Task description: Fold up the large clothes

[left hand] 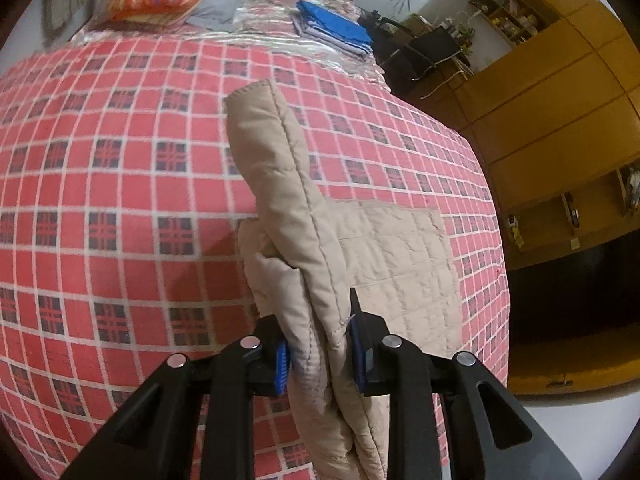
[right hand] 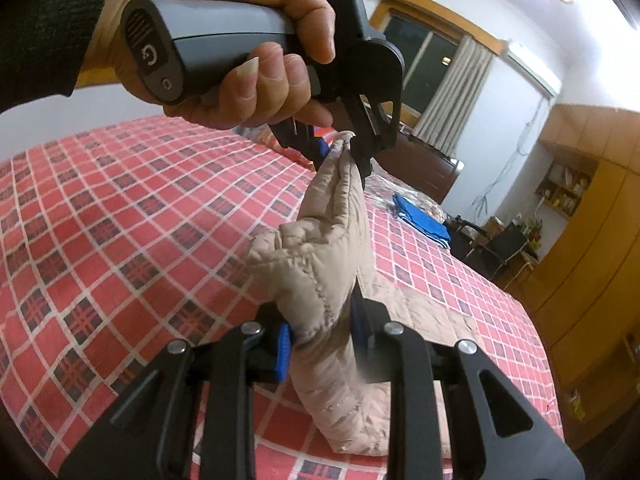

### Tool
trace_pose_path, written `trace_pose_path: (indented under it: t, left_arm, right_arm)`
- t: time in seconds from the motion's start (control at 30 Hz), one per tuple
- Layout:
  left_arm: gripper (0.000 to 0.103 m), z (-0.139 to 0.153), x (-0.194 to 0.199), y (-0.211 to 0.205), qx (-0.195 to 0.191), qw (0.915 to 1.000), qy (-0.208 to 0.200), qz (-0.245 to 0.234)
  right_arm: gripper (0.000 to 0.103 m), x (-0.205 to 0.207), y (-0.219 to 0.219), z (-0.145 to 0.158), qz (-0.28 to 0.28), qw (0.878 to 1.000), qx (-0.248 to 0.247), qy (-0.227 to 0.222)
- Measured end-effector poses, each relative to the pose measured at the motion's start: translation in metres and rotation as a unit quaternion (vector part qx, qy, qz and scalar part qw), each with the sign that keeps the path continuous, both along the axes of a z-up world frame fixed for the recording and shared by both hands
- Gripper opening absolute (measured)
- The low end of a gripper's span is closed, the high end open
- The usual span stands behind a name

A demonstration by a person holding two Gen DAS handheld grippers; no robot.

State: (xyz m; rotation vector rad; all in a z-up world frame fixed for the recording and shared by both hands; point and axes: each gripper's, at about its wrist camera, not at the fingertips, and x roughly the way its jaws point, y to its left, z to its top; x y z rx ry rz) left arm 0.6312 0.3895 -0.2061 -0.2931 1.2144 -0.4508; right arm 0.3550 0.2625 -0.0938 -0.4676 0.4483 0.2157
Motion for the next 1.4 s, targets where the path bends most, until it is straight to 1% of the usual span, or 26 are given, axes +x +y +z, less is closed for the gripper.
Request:
trace_pose_path:
  t: [0.27,0.5,0.67,0.8,1.13,1.27,1.4]
  left_arm:
    - [0.024,0.023,-0.002,-0.056,0.026,0.9992,-0.015,-0.027]
    - [0.024,0.031,-0.003,-0.103,0.043,0.9979,-0.02,-0.044]
    - [0.024,0.034,-0.005,-0.144,0.06,0.9958,-0.025,-0.065]
    - [0.024,0.031,-0.004,-0.176,0.072,0.9936,-0.024,-0.083]
    - [0.024,0.003,0.008,-0.246,0.097,0.9889,-0.01,-0.112]
    - [0.024,-0.003,0.011,-0.27,0.105,0.9869,-0.008,-0.122]
    - [0.024,-0.008,0.009,-0.293,0.111,0.9854,-0.006,-0.129]
  right_arm:
    - [0.023,-0.001,-0.043,0.015,-0.029,0.999,0.04,-0.008]
    - [0.023,-0.001,-0.082,0.016,-0.054,0.996,0.071,-0.012]
    - [0.022,-0.002,-0.111,0.016,-0.074,0.993,0.096,-0.012]
    - [0.022,-0.002,-0.134,0.011,-0.092,0.989,0.114,-0.011]
    - [0.022,0.007,-0.188,-0.007,-0.129,0.98,0.153,-0.001]
    - [0.022,0.008,-0.213,-0.011,-0.14,0.974,0.176,0.001]
    - [0.022,0.008,-0.238,-0.017,-0.147,0.966,0.213,0.006]
